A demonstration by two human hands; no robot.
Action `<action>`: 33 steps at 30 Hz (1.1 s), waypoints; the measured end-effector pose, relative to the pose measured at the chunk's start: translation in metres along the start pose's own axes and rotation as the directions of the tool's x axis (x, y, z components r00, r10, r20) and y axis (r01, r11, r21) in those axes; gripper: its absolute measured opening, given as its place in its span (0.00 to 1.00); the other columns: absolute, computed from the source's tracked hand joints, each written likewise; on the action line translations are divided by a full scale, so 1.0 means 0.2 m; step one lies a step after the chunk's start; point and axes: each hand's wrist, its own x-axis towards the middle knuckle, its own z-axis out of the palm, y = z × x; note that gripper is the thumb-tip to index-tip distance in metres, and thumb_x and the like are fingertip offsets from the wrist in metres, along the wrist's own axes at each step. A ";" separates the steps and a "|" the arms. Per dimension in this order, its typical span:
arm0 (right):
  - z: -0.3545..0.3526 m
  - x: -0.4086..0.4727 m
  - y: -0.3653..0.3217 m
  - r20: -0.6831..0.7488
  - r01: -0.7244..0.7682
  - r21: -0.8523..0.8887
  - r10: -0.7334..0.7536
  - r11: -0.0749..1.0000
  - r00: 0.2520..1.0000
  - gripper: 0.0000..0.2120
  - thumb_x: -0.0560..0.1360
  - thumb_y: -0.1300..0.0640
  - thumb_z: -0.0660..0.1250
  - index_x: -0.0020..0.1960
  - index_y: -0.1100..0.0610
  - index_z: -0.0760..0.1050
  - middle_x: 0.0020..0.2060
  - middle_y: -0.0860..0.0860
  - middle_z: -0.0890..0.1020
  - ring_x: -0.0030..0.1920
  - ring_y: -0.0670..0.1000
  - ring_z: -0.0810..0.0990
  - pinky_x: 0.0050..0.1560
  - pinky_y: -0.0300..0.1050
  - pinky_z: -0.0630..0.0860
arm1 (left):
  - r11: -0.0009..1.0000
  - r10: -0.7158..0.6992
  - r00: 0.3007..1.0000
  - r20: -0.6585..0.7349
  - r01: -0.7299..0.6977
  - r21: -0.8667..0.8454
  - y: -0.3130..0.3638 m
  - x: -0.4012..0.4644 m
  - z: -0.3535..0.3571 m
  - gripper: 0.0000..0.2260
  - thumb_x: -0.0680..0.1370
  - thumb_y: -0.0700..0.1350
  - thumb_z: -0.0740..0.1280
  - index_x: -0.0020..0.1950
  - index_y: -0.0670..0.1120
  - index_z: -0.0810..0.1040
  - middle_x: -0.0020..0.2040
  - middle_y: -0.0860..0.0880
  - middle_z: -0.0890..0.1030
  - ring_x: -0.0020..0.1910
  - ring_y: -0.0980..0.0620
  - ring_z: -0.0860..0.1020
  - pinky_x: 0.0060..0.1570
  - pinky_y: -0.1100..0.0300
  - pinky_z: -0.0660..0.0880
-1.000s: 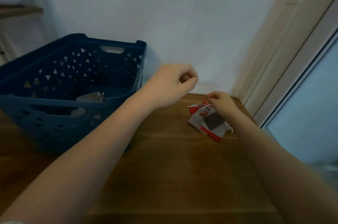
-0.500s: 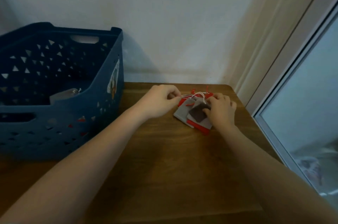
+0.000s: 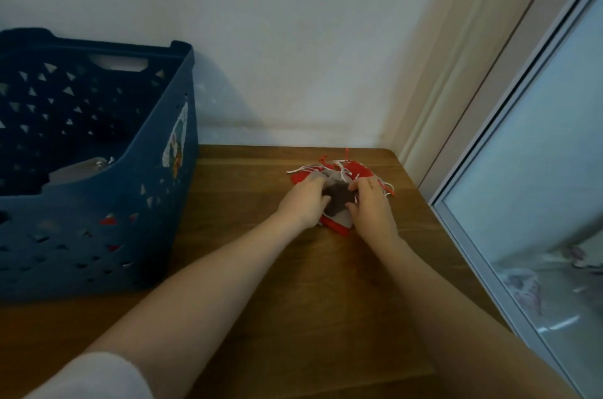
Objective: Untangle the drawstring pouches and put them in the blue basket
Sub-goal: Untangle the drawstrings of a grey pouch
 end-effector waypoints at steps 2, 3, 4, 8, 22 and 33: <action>0.01 -0.02 0.01 -0.030 0.008 0.064 -0.006 0.998 1.000 0.13 0.75 0.65 0.65 0.57 0.56 0.70 0.62 0.52 0.69 0.61 0.50 0.71 0.57 0.36 0.65 | 0.998 -0.067 0.996 -0.050 0.068 0.007 0.00 0.02 0.05 0.16 0.77 0.44 0.66 0.64 0.48 0.73 0.62 0.48 0.75 0.61 0.48 0.74 0.59 0.52 0.74; 0.01 -0.02 0.01 -0.048 0.016 0.102 -0.011 0.995 0.999 0.13 0.74 0.65 0.65 0.57 0.56 0.70 0.61 0.52 0.70 0.61 0.49 0.71 0.57 0.36 0.66 | 0.996 -0.089 0.993 -0.073 0.091 0.020 0.00 0.03 0.06 0.15 0.76 0.44 0.67 0.63 0.48 0.74 0.59 0.48 0.77 0.59 0.48 0.75 0.57 0.52 0.74; 0.01 -0.02 0.01 -0.067 0.019 0.141 -0.010 0.990 0.998 0.13 0.74 0.65 0.65 0.57 0.56 0.70 0.60 0.51 0.70 0.60 0.49 0.72 0.57 0.36 0.68 | 0.995 -0.091 0.991 -0.098 0.095 0.039 0.00 0.02 0.06 0.14 0.76 0.45 0.68 0.61 0.48 0.75 0.57 0.49 0.78 0.57 0.48 0.76 0.55 0.52 0.75; -0.03 -0.02 0.01 -0.106 0.038 0.161 -0.021 0.986 0.994 0.18 0.75 0.58 0.67 0.64 0.55 0.69 0.60 0.50 0.72 0.58 0.48 0.72 0.58 0.40 0.71 | 1.000 -0.001 0.977 -0.212 0.007 0.030 -0.02 -0.03 0.00 0.06 0.76 0.45 0.67 0.53 0.48 0.79 0.49 0.51 0.79 0.50 0.51 0.76 0.51 0.53 0.75; -0.13 -0.04 -0.27 -0.110 0.387 0.015 -0.383 0.922 0.917 0.10 0.77 0.57 0.63 0.57 0.56 0.76 0.50 0.49 0.76 0.48 0.45 0.72 0.44 0.35 0.68 | 0.845 0.024 0.983 -0.183 -0.118 -0.521 -0.03 -0.21 -0.26 0.06 0.78 0.46 0.64 0.55 0.50 0.75 0.50 0.56 0.78 0.50 0.60 0.76 0.45 0.68 0.73; -0.16 -0.05 -0.34 0.248 0.219 0.428 -0.347 0.877 0.904 0.12 0.76 0.56 0.66 0.58 0.52 0.72 0.43 0.44 0.78 0.35 0.40 0.76 0.37 0.37 0.76 | 0.488 -0.167 0.984 -0.055 0.035 -0.872 -0.10 -0.32 -0.36 0.08 0.80 0.47 0.61 0.44 0.47 0.77 0.40 0.52 0.80 0.43 0.52 0.77 0.44 0.56 0.75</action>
